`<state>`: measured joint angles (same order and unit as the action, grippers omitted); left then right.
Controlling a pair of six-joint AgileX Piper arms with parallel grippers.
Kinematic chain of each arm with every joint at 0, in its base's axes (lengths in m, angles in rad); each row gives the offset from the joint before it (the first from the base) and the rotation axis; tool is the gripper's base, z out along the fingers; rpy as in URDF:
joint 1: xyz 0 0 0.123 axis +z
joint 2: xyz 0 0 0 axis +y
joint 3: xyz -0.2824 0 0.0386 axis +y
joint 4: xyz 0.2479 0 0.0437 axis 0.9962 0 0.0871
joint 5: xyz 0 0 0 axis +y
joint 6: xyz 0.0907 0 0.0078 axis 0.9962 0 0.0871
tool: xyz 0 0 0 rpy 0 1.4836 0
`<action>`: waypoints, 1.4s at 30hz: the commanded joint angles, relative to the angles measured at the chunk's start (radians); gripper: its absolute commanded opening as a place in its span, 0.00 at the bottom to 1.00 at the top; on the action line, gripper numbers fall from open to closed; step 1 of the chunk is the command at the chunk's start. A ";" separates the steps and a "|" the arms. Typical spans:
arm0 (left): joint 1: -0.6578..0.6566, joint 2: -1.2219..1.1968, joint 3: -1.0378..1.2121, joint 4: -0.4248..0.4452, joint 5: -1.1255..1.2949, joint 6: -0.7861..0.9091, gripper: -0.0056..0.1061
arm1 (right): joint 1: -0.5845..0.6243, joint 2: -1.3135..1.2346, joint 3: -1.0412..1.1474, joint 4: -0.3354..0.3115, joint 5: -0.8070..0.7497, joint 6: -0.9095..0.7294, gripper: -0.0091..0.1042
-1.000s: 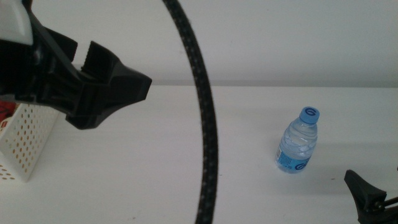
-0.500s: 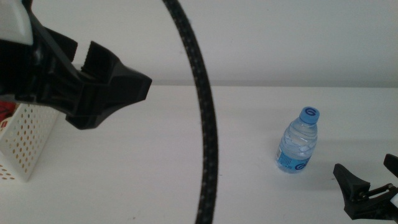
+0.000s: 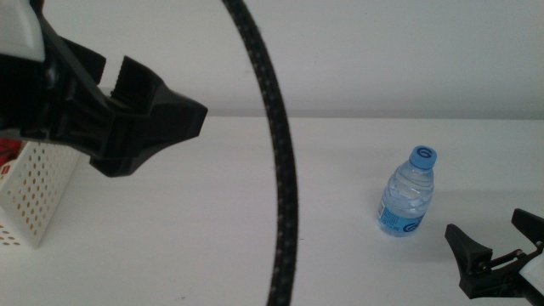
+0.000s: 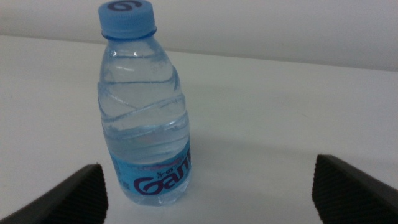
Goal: Use arms to grab the bottles and put them into the dustbin to the left of the table.
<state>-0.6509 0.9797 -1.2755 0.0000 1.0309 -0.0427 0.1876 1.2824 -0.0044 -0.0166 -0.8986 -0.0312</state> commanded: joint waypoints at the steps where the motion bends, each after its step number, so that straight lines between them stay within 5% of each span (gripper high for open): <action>1: -0.008 0.003 -0.007 0.000 -0.011 -0.010 0.89 | 0.004 0.035 0.038 -0.018 -0.057 -0.014 0.85; 34: -0.008 0.003 -0.007 0.000 -0.011 -0.010 0.89 | 0.004 0.421 -0.193 -0.191 -0.154 -0.003 0.85; 42: -0.008 0.003 -0.007 0.000 -0.011 -0.010 0.89 | 0.045 0.450 -0.234 -0.187 -0.138 0.007 0.85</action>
<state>-0.6509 0.9797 -1.2755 0.0000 1.0309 -0.0427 0.2186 1.7249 -0.2266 -0.1991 -1.0366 -0.0189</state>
